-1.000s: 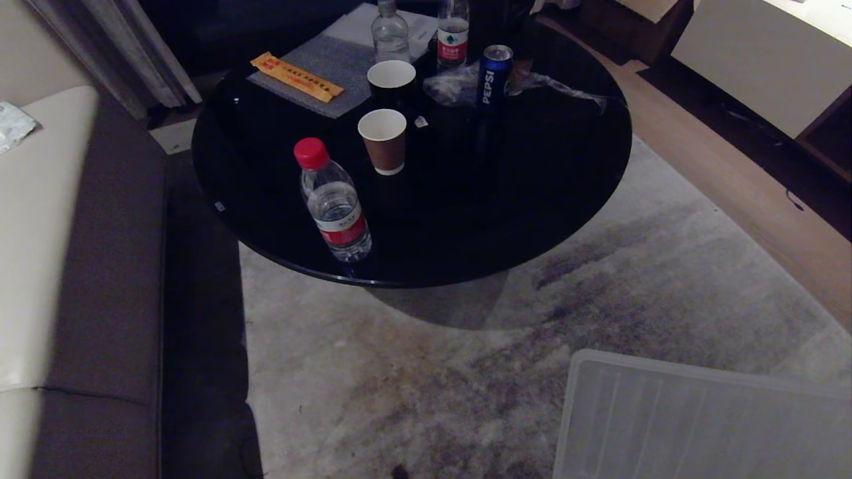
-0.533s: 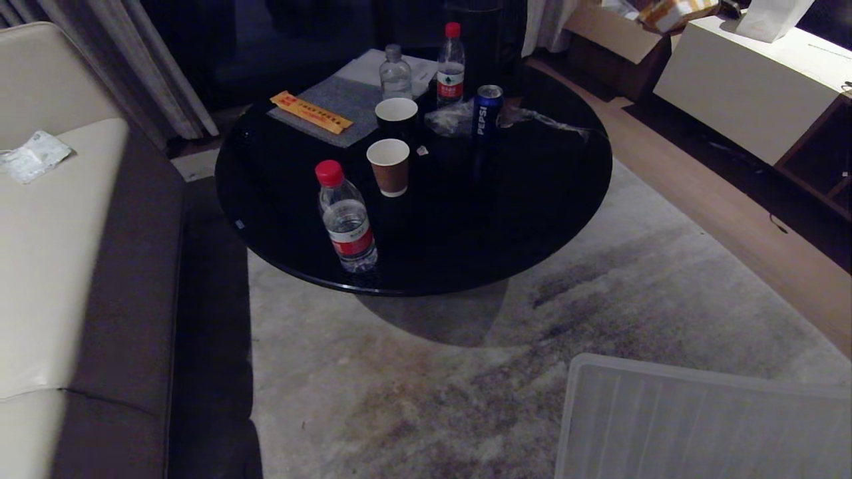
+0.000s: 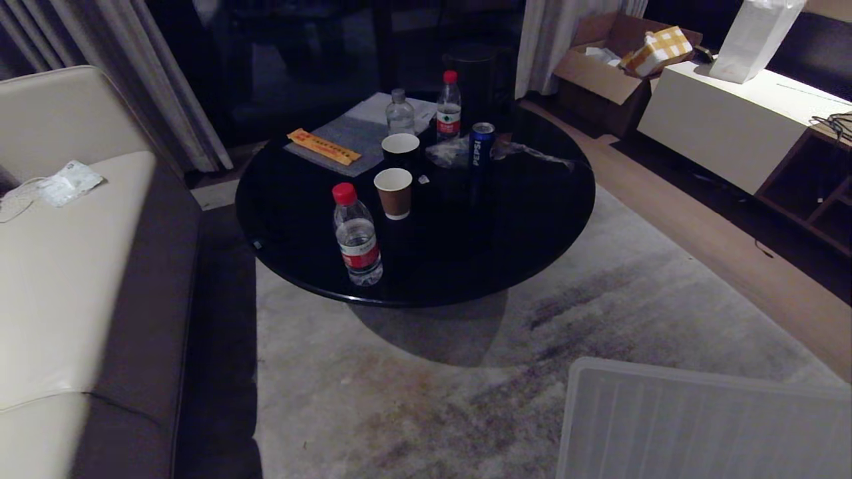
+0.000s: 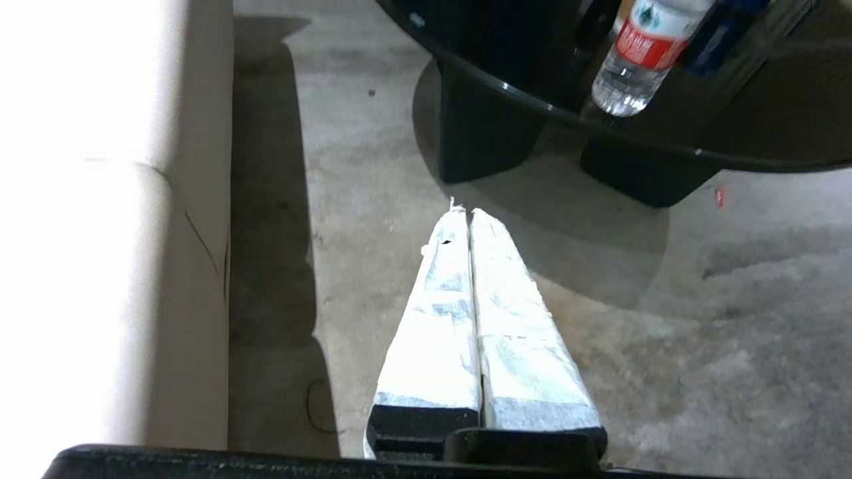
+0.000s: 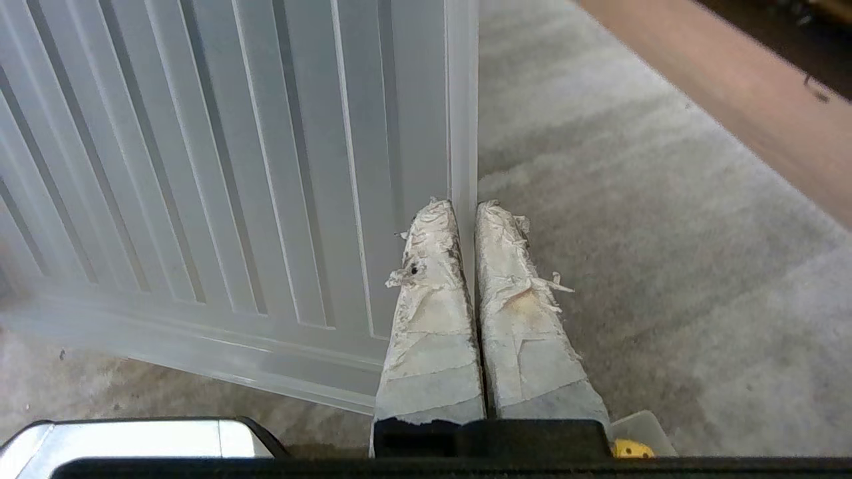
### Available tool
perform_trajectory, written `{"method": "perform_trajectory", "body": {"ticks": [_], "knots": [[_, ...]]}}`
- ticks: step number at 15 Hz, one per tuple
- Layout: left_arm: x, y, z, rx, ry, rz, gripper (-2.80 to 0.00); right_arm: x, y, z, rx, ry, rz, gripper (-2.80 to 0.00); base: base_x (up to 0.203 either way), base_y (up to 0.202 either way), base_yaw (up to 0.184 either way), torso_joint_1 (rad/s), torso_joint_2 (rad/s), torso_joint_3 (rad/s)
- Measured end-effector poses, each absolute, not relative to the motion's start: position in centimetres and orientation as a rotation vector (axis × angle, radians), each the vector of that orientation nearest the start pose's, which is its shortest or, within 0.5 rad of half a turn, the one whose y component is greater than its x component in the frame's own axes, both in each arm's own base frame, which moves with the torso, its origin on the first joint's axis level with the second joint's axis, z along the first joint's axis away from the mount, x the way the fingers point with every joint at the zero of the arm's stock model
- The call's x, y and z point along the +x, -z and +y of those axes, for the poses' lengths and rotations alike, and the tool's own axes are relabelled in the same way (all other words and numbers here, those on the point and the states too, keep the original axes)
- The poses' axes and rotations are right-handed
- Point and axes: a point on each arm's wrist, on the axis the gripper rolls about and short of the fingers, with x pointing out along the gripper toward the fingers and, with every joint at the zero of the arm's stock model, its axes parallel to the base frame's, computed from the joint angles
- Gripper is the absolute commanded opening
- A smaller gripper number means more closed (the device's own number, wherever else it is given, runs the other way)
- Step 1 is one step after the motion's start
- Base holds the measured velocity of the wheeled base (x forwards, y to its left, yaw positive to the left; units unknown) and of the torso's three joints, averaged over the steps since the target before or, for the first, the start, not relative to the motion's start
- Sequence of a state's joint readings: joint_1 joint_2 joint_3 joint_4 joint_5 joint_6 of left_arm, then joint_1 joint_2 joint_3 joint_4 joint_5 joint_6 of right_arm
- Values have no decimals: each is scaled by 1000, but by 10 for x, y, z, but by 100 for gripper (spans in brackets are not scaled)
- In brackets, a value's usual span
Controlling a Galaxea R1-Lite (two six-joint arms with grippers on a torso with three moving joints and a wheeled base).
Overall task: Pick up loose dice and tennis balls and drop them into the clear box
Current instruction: Close the lid
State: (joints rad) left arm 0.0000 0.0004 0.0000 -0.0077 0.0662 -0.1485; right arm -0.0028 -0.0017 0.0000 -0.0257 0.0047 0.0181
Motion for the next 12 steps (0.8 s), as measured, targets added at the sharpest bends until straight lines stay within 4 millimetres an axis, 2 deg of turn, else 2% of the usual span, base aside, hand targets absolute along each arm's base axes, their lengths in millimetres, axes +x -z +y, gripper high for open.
{"method": "perform_trajectory", "body": {"ticks": [12], "knots": [[-23,-76,1,-148,-65,-12,-280,-23,-78,0,17,-3,-27,-280,0,0,0,2,4,205]]}}
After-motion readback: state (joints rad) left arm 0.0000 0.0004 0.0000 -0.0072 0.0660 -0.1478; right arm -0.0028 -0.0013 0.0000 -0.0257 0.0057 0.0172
